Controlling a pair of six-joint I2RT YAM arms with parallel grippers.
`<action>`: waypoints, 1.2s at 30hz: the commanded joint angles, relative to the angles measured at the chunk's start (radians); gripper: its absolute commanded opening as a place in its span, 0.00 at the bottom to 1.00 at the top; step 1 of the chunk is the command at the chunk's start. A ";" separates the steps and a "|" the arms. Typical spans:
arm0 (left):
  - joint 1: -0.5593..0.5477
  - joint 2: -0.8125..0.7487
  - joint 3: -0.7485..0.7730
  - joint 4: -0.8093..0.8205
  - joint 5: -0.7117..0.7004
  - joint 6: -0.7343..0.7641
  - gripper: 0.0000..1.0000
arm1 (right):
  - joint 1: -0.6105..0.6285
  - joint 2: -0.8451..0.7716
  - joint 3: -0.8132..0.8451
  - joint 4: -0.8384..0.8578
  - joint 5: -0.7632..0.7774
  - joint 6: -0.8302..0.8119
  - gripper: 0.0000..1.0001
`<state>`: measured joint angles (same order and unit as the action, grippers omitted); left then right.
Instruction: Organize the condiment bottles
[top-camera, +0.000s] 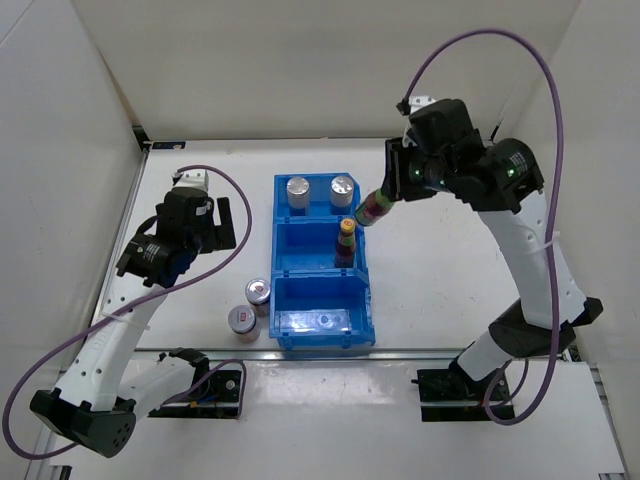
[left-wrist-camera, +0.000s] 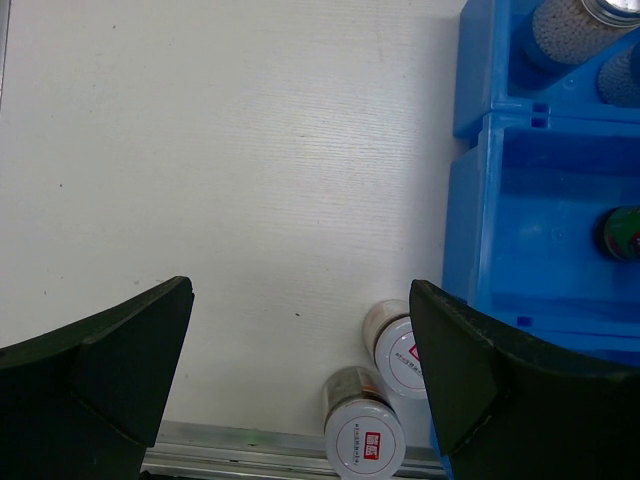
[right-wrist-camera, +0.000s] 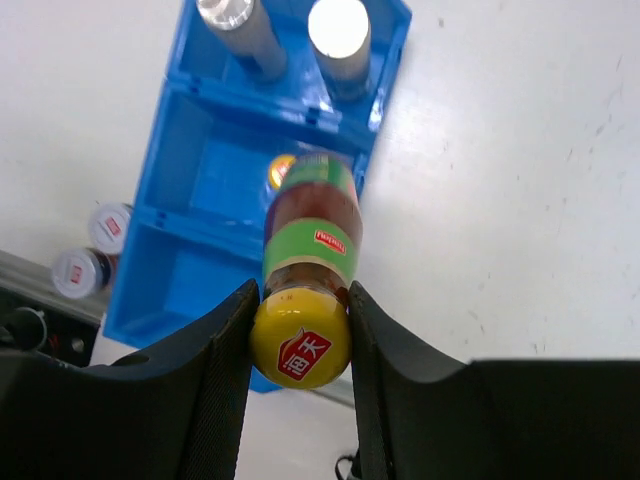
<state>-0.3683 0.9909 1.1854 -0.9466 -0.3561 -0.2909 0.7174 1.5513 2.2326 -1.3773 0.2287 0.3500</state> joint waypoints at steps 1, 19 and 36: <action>0.005 -0.015 0.014 -0.006 -0.014 -0.010 1.00 | -0.001 0.039 0.165 -0.256 -0.011 -0.065 0.00; 0.005 -0.035 0.026 -0.006 -0.023 -0.001 1.00 | 0.189 0.363 0.637 -0.256 -0.045 -0.111 0.00; 0.005 -0.072 0.017 -0.043 -0.041 0.036 1.00 | 0.254 0.674 0.789 -0.256 0.080 -0.091 0.00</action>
<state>-0.3683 0.9478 1.1870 -0.9783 -0.3759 -0.2726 0.9642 2.2082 2.9677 -1.4384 0.2493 0.2401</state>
